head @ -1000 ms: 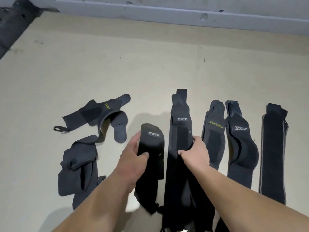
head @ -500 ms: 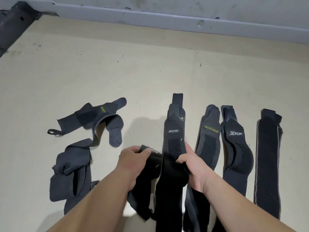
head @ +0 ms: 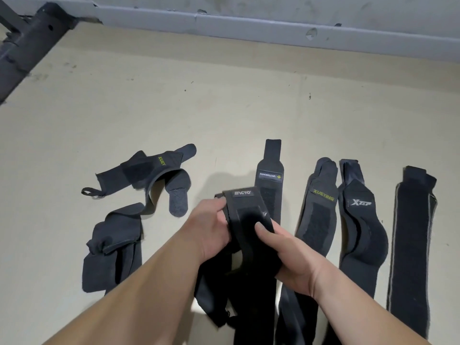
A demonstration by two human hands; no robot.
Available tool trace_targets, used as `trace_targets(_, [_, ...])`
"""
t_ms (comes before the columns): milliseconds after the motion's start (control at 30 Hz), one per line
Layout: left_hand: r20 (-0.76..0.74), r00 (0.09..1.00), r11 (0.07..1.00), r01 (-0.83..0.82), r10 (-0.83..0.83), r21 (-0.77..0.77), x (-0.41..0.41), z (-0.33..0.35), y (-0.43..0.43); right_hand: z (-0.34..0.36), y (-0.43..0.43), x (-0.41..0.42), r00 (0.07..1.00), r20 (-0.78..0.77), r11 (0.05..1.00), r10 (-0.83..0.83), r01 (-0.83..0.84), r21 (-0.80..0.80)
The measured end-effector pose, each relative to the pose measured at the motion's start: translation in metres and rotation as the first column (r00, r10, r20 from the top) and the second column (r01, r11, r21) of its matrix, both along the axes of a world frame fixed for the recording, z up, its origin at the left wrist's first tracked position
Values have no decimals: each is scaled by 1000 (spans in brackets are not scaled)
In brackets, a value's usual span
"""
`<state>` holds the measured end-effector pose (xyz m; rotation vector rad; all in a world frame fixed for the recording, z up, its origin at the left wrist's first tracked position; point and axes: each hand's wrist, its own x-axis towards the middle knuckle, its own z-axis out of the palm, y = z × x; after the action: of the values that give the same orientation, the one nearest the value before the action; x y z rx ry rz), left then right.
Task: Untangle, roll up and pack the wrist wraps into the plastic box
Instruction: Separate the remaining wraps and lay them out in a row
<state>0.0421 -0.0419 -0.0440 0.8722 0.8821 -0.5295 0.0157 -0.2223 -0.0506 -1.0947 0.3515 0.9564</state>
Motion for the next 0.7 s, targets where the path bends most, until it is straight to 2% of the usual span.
trace_targets(67, [21, 1000, 1000, 21, -21, -5, 2, 2, -1, -4, -6, -8, 999, -33, 1000, -9, 9, -5])
trace_targets(133, [66, 985, 987, 160, -162, 33, 0, 5, -5, -5, -16, -15, 998, -65, 1000, -2, 1, -22])
trace_targets(233, [169, 932, 939, 289, -320, 186, -5, 6, -18, 1, -32, -20, 987, -132, 988, 88, -103, -112])
trace_targets(333, [249, 862, 868, 340, -441, 362, -11, 19, -30, 15, -40, -19, 976, -59, 958, 210, -217, -189])
trace_targets(367, [278, 833, 849, 356, -477, 391, -15, 23, -33, 19, -41, -16, 987, 0, 963, 162, -158, -219])
trace_targets(467, [340, 777, 830, 394, -531, 395, -26, 35, -37, 33, -43, -8, 983, 114, 964, -143, 164, -207])
trace_targets(567, [328, 771, 821, 413, -545, 394, -35, 46, -39, 50, -37, -5, 956, 219, 952, -194, 237, -191])
trace_targets(700, [336, 812, 873, 393, -477, 289, -34, 63, -41, 56, -28, -4, 922, 279, 928, -270, 326, -181])
